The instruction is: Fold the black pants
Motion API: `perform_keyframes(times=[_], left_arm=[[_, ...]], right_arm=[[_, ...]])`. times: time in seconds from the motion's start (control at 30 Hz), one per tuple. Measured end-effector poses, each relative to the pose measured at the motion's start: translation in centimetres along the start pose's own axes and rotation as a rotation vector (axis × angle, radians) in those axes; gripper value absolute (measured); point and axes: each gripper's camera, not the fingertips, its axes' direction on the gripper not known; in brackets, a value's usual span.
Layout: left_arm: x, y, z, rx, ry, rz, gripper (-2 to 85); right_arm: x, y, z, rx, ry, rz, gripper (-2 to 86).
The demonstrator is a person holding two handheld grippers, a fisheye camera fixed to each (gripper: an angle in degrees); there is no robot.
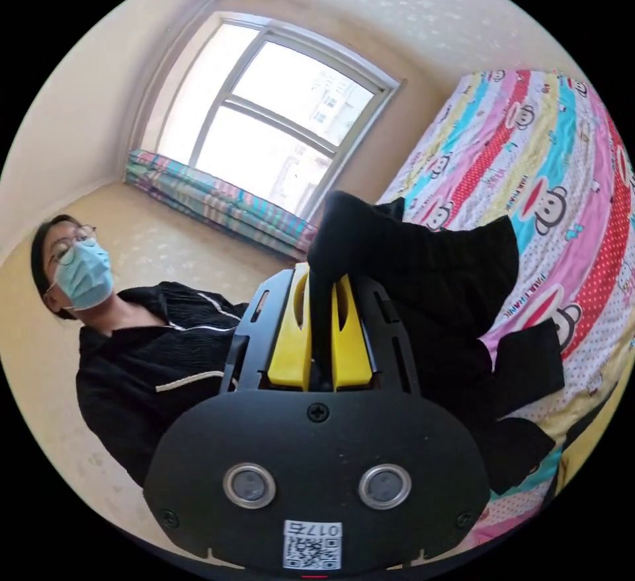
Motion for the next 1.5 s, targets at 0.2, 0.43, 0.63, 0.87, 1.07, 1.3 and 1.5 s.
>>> perform_keyframes(times=[0.2, 0.43, 0.63, 0.87, 1.07, 1.3, 1.5], left_arm=[[-2.7, 1.4, -4.0, 0.082, 0.242, 0.085, 20.4], [1.4, 1.2, -8.0, 0.223, 0.315, 0.408, 22.2], [9.4, 0.3, -10.6, 0.361, 0.302, 0.747, 26.3], [9.6, -1.0, -5.8, 0.112, 0.837, 0.709, 6.4], [14.4, 1.9, -11.6, 0.360, 0.755, 0.870, 2.8], [30.5, -0.3, -18.5, 0.393, 0.351, 1.158, 2.9], [43.8, 0.8, -21.3, 0.514, 0.077, 1.368, 2.4]], right_arm=[[-10.2, -1.6, -1.4, 0.042, -0.289, -0.291, 0.8], [-21.8, -2.0, -1.9, 0.028, -0.303, -0.558, 0.7], [-25.3, -0.5, -1.5, 0.023, -0.271, -0.660, 0.6], [-23.4, 2.2, -1.1, 0.123, -0.397, -0.711, 0.6], [-22.4, 4.9, -5.5, 0.298, -0.369, -0.705, 0.7], [-27.6, 4.4, -9.0, 0.331, -0.146, -0.814, 0.7], [-35.1, 4.9, -12.3, 0.390, 0.006, -0.954, 0.6]])
